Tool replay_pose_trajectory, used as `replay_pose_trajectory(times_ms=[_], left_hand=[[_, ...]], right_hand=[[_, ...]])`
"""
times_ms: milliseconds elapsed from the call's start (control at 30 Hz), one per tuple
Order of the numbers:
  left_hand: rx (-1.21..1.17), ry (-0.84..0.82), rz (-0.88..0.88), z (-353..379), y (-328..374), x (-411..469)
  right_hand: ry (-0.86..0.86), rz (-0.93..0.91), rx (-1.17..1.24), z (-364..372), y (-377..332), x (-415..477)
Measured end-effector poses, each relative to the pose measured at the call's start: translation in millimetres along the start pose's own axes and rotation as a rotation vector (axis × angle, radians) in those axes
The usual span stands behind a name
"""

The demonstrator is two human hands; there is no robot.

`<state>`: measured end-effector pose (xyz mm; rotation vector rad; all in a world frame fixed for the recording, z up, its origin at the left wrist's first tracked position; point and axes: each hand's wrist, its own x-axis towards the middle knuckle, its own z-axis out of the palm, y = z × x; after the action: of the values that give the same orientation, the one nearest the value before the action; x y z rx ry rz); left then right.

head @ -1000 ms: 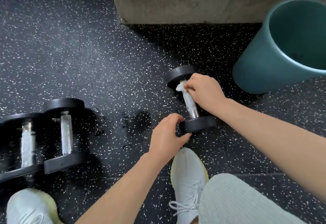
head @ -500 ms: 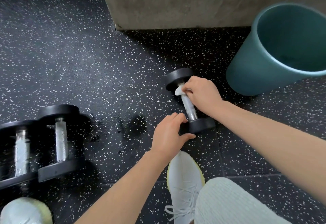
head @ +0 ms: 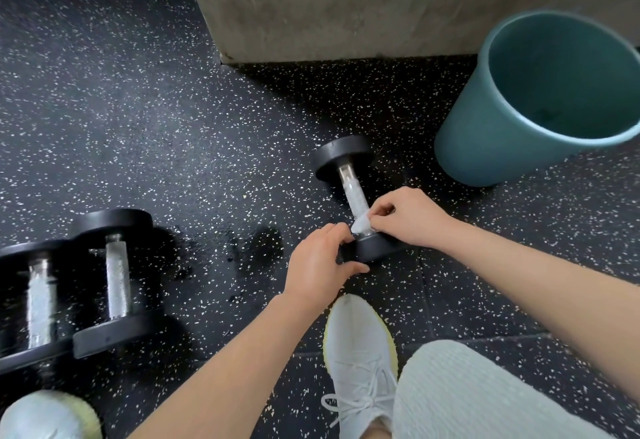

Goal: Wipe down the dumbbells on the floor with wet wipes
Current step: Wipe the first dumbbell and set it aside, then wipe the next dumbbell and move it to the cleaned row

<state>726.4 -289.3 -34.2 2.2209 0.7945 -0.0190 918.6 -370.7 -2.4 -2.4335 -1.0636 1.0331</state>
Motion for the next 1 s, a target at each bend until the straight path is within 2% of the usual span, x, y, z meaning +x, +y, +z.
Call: replay_pose_trajectory(times_ms=[133, 267, 500, 667, 833, 900, 1000], left_hand=[[0.027, -0.017, -0.01, -2.3, 12.5, 1.6], [0.033, -0.017, -0.02, -1.9, 21.2, 3.5], [0.083, -0.013, -0.015, 0.1, 28.9, 1.9], [-0.029, -0.015, -0.098, -3.3, 31.9, -12.8], [-0.105, -0.073, -0.1, -3.0, 38.6, -29.9], [-0.131, -0.084, -0.11, -6.1, 39.5, -31.3], [-0.198, -0.119, -0.126, -15.8, 39.3, -33.7]], right_hand=[[-0.04, 0.056, -0.074, -3.0, -9.7, 7.9], [0.006, 0.122, -0.137, 3.6, -13.1, 10.5], [0.09, 0.225, -0.027, -0.2, -7.6, 8.8], [0.198, 0.187, -0.1, 8.0, -14.6, 1.4], [0.3, 0.094, -0.186, 0.9, -38.7, 1.5], [0.261, 0.038, -0.228, -11.3, -52.4, 2.4], [0.087, -0.077, -0.352, -38.4, -78.6, 5.1]])
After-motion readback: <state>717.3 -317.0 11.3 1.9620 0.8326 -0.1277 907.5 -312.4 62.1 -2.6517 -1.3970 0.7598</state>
